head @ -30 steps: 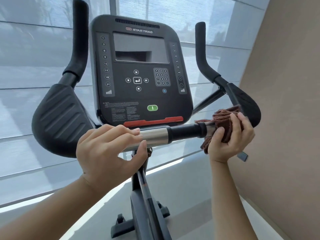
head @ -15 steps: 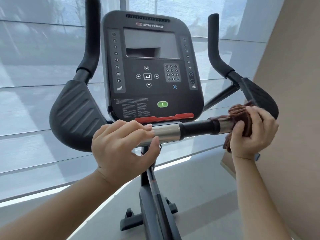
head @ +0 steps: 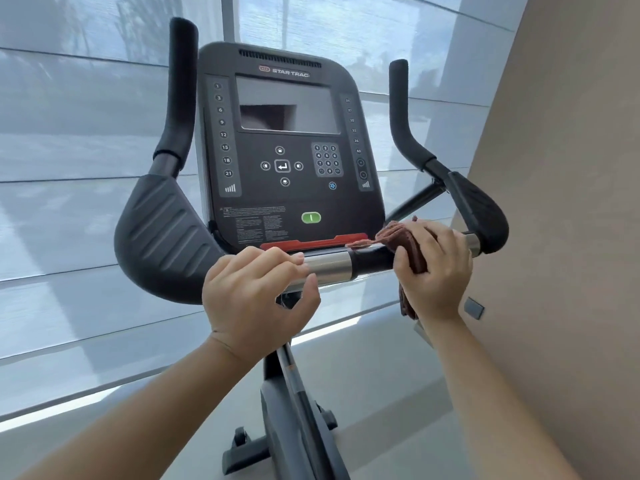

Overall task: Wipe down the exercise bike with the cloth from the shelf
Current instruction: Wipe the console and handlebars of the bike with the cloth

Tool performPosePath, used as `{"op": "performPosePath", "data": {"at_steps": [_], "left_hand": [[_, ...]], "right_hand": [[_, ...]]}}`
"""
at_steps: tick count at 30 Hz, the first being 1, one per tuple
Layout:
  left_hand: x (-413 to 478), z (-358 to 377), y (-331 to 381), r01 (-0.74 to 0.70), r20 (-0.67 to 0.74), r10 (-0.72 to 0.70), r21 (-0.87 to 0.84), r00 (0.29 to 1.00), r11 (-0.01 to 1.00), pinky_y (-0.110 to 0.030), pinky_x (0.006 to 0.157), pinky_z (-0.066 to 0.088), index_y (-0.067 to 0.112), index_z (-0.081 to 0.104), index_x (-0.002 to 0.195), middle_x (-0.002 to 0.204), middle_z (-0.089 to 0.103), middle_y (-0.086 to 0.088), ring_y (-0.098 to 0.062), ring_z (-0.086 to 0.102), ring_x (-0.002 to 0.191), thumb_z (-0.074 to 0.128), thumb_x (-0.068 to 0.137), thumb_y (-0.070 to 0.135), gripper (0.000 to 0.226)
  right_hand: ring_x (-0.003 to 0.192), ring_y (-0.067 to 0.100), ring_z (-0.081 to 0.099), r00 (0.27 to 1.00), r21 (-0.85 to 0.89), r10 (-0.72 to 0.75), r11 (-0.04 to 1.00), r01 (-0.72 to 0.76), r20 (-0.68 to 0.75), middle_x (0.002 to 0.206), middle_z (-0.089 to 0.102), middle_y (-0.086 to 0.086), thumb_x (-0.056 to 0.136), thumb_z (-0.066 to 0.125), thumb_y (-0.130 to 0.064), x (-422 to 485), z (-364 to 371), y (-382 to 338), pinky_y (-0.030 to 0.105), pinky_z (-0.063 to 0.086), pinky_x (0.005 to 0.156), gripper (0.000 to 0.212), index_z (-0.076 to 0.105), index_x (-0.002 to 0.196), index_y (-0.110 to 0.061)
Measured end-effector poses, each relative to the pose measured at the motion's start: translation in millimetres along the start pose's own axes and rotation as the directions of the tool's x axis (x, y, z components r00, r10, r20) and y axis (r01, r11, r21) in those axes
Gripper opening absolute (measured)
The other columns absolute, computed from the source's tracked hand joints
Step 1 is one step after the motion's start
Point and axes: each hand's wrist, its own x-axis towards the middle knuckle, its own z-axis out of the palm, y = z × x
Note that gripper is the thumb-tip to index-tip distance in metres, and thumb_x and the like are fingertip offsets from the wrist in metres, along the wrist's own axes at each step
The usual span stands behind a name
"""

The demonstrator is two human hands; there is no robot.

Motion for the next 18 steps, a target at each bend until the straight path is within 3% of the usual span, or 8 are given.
{"op": "performPosePath", "data": {"at_steps": [4,6,9,18], "left_hand": [[0.5,-1.0,-1.6,-0.005,-0.002,0.005,-0.015,1.000,1.000,-0.019,0.054,0.035,0.018,0.070,0.063,0.066,0.070,0.008,-0.013,0.061,0.058,0.057,0.081,0.029,0.025],[-0.9,-1.3,-2.2,-0.005,0.005,0.005,-0.013,1.000,1.000,-0.022,0.051,0.038,0.018,0.070,0.063,0.066,0.069,0.007,-0.015,0.061,0.057,0.057,0.081,0.028,0.024],[-1.8,-2.4,-1.6,0.011,0.022,-0.011,-0.024,1.000,1.000,-0.026,0.050,0.040,0.016,0.071,0.064,0.067,0.070,0.006,-0.016,0.060,0.057,0.057,0.080,0.028,0.024],[-2.0,-9.4,-4.0,-0.002,0.131,0.008,-0.042,0.991,0.999,-0.020,0.058,0.031,0.018,0.072,0.076,0.077,0.071,0.006,-0.015,0.061,0.067,0.058,0.076,0.031,0.019]], "right_hand": [[0.097,0.031,0.053,0.964,-0.005,0.243,0.970,-0.244,0.109,0.105,0.064,0.011,0.085,0.051,-0.030,6.7,-7.1,-0.6,0.051,0.050,0.077,0.033,0.066,0.106,-0.010],[0.102,0.032,0.051,0.945,-0.042,0.297,0.955,-0.294,0.135,0.109,0.062,0.010,0.085,0.051,-0.036,4.4,-10.2,-9.8,0.049,0.052,0.076,0.036,0.064,0.109,-0.013],[0.101,0.032,0.049,0.944,-0.055,0.308,0.951,-0.304,0.117,0.111,0.061,0.009,0.084,0.058,-0.034,-2.6,-14.4,-27.6,0.039,0.052,0.074,0.035,0.063,0.114,-0.015],[0.092,0.032,0.050,0.936,-0.051,0.302,0.953,-0.298,0.183,0.109,0.062,0.012,0.080,0.069,-0.018,-0.5,-39.6,-54.2,0.031,0.046,0.078,0.035,0.064,0.114,-0.011]]}}
